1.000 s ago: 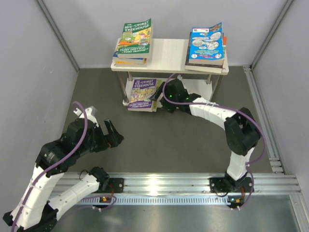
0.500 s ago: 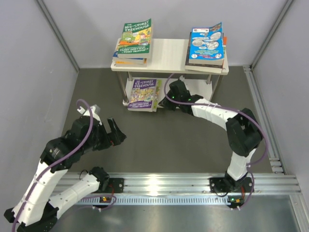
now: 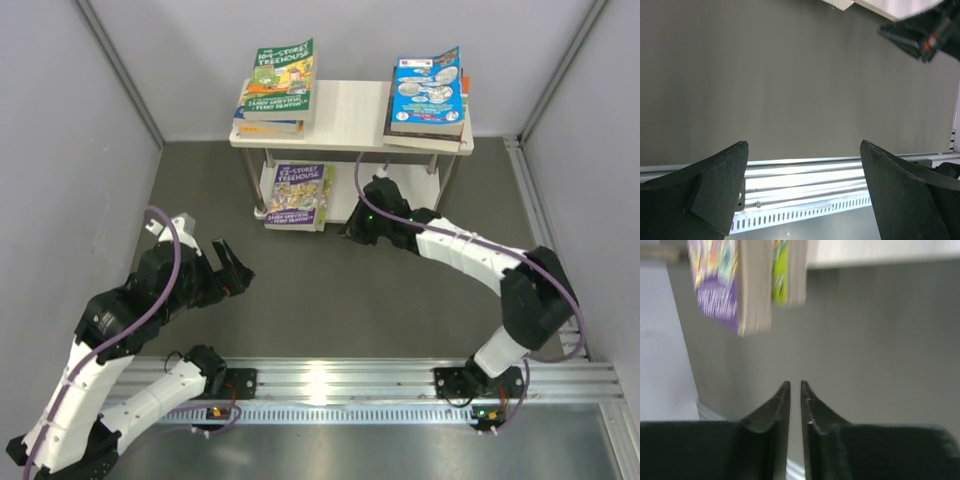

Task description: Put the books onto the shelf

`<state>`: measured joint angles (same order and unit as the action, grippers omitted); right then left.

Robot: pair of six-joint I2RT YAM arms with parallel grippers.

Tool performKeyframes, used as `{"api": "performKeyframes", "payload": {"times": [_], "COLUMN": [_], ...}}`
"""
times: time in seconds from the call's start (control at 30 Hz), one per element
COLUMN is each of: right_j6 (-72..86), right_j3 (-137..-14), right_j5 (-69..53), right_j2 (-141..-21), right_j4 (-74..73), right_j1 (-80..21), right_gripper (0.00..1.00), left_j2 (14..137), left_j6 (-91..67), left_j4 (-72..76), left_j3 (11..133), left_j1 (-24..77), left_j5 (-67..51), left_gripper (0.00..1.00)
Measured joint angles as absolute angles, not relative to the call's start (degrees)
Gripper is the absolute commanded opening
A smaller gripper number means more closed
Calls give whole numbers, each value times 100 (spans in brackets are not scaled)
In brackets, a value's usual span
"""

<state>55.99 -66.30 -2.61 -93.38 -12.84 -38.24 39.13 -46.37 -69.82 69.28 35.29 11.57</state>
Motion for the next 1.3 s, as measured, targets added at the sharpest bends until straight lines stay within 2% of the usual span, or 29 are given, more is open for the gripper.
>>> {"api": "performKeyframes", "payload": {"times": [0.03,0.07,0.17,0.3,0.53,0.57,0.77,0.87,0.93,1.03,1.3], "right_j6": [5522,5411,4884,4305,3957,3920,3636,3573,3551,3551,3433], "right_j3": [-6523,-6438,-6353,-6353,-6405,-6418,-6460,-6455,-6449,-6447,-6438], "right_j5": [-283,-294,-228,-60,869,1011,1898,2209,2324,2379,2333], "right_j2": [-9065,-8790,-7918,-6418,-4187,-3994,-3153,-3037,-3037,-3044,-3328], "right_j4": [-1446,-1625,-2222,-2438,-3371,-3514,-4180,-4355,-4403,-4423,-4383], "right_j1": [-3929,-4049,-4558,-5172,-5188,-5188,-5190,-5188,-5188,-5188,-5188], "right_gripper": [32,52,66,72,92,99,100,100,100,100,100], "left_j2": [3944,3990,4257,4729,5404,5422,5266,5216,5247,5502,6766], "left_j6": [-4622,-4602,-4449,-4191,-3225,-3087,-1538,-950,-790,-690,-764], "left_j4": [-6932,-6877,-6571,-6101,-4886,-4694,-2346,-1330,-794,49,2716], "left_j3": [6928,6928,6928,6928,6781,6665,4381,3168,2567,2176,1343], "left_j1": [3529,3529,3529,3529,3529,3529,3326,2676,1826,930,285], "left_j5": [1179,1203,1328,1669,2318,2443,3041,2836,2453,2163,1498], "left_gripper": [98,98,98,99,99,99,99,99,99,99,99]}}
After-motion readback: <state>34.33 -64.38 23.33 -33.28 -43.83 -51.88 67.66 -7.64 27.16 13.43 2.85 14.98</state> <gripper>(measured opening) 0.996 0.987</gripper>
